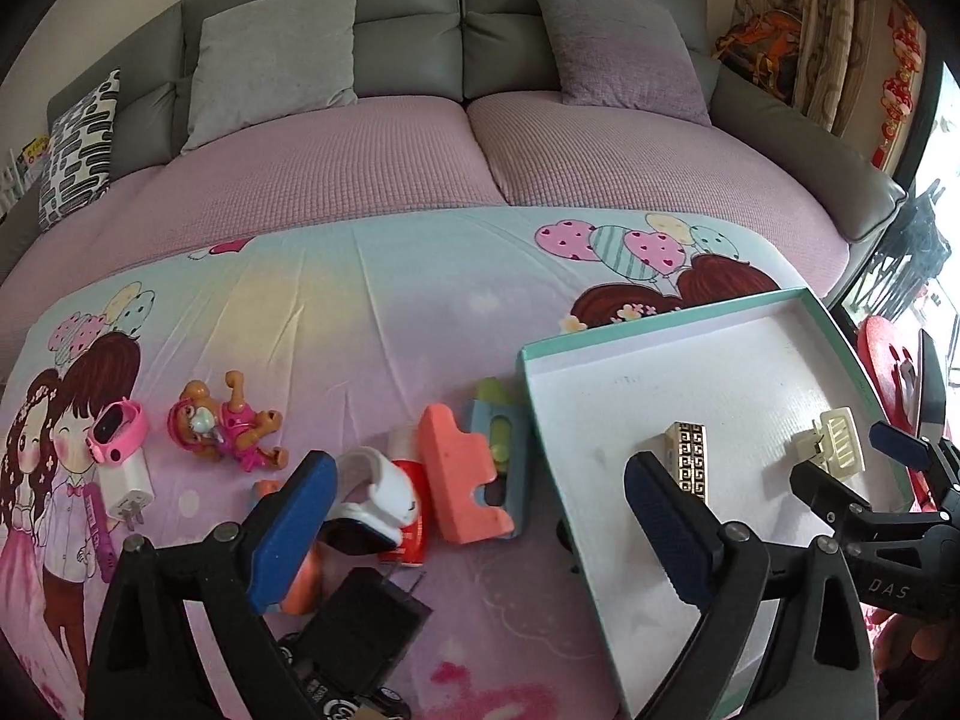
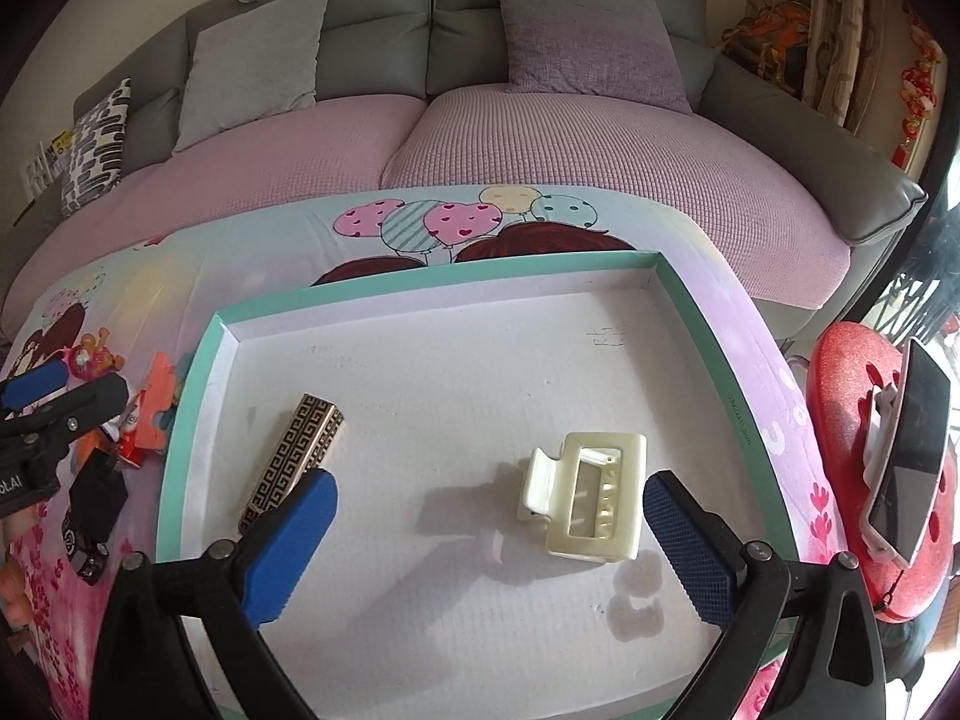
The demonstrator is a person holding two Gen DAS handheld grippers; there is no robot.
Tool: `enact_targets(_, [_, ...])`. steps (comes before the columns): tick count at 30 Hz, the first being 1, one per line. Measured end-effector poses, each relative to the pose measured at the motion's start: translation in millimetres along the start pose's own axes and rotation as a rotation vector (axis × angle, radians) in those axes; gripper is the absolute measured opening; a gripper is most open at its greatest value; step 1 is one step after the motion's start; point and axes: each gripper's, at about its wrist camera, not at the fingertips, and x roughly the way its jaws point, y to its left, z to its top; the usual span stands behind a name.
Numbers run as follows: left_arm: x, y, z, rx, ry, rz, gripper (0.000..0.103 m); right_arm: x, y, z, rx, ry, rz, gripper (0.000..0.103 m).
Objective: Organize rigid objects
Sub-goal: 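Grasp the purple lighter with the left tool while the right tool grasps the black square charger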
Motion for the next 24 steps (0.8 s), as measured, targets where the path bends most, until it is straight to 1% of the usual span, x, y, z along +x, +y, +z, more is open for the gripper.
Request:
enact_targets(4, [-12.4,51.3,-2.3,-0.063,-0.013,0.046,0.097,-13.2,27.4,4.9,-0.036,-0.024,0.036,0.103])
enact_targets(7, [-23.7,92.0,-5.4,-0.119,-0.023,0.084,0.098,-24.4,61.2,8.9,-0.092,-0.041,0.076,0.103])
enact_targets(9, [-32.1,117.7,-9.2,-0.159,-0.027,0.103,0.101,-31.2,85.1,10.5,-0.125,-0.053,0.115,0.103])
enact_targets(11, [-37.7,138.2,-14.1,-0.189,-0.028,0.115,0.102,-36.1,110.7,10.0,-0.151,-0.059,0.156,0.103])
enact_targets(15, [-47.4,176.7,-28.0,-0.225,-0.017,0.144,0.102,-37.2,156.6,3.3,-0.188,-0.038,0.226,0.103])
enact_targets(19, [-51.7,215.7,-42.0,-0.279,0.003,0.168,0.102,-31.5,194.5,-6.5,-0.236,-0.008,0.25,0.103])
enact_targets(24, [-46.6,251.1,-52.4,-0.333,0.041,0.171,0.102,-15.4,222.7,-17.8,-0.263,0.045,0.267,0.103])
